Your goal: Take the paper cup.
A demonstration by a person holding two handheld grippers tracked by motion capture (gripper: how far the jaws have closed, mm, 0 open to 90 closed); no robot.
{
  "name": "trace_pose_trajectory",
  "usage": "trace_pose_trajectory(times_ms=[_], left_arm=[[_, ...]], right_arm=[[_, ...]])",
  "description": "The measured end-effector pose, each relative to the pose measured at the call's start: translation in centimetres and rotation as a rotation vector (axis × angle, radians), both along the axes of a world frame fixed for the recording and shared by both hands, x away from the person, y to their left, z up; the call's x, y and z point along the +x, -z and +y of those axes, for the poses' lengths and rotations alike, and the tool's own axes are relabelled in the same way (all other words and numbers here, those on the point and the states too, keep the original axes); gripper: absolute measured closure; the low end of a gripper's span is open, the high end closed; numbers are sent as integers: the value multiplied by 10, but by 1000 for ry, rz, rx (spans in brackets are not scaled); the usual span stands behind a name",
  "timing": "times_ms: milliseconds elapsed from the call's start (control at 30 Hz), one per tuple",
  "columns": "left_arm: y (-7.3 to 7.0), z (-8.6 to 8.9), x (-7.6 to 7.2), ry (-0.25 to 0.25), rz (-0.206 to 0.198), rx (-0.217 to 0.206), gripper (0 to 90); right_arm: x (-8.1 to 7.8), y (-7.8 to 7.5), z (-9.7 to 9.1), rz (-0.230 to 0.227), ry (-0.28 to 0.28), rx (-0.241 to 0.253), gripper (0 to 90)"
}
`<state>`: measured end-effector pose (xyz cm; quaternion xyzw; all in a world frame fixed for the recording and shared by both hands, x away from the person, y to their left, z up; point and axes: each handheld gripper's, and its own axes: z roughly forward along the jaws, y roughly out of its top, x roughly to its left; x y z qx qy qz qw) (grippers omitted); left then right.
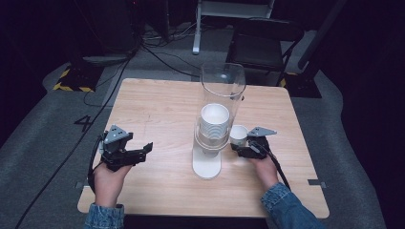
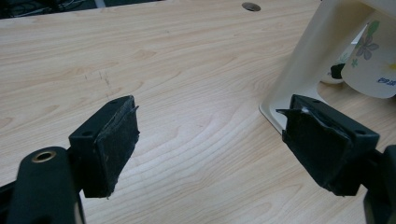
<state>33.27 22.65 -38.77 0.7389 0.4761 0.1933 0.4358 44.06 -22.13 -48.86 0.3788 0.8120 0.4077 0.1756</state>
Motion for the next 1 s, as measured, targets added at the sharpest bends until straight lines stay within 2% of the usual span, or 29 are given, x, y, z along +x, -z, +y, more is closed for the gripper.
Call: trace_pose_trajectory(times_ms=[200, 300, 400, 467, 533, 700, 800, 1000], left_arm=[[0, -1, 1, 7, 4, 4, 182], [0, -1, 2, 7, 3, 0, 182], [0, -2, 2, 7, 5, -2, 182], [0, -1, 3, 9, 4, 3, 182], [0, -2, 3, 8, 5, 1, 182], [0, -1, 2, 9, 6, 0, 182], [1, -1, 2, 13, 13, 0, 182], [2, -2, 1, 30, 17, 7, 182]], right_arm=[[0, 2, 0, 43, -14, -23, 300], [0, 1, 0, 51, -25, -16, 243], [-1, 0, 0, 48, -40, -13, 155], [-3, -2, 0, 49, -41, -17, 144], [-5, -7, 0, 30, -37, -23, 121], [-14, -24, -8, -17, -33, 29, 79], [-20, -40, -11, -36, -33, 29, 57], [-33, -72, -25, -90, -46, 69, 60]])
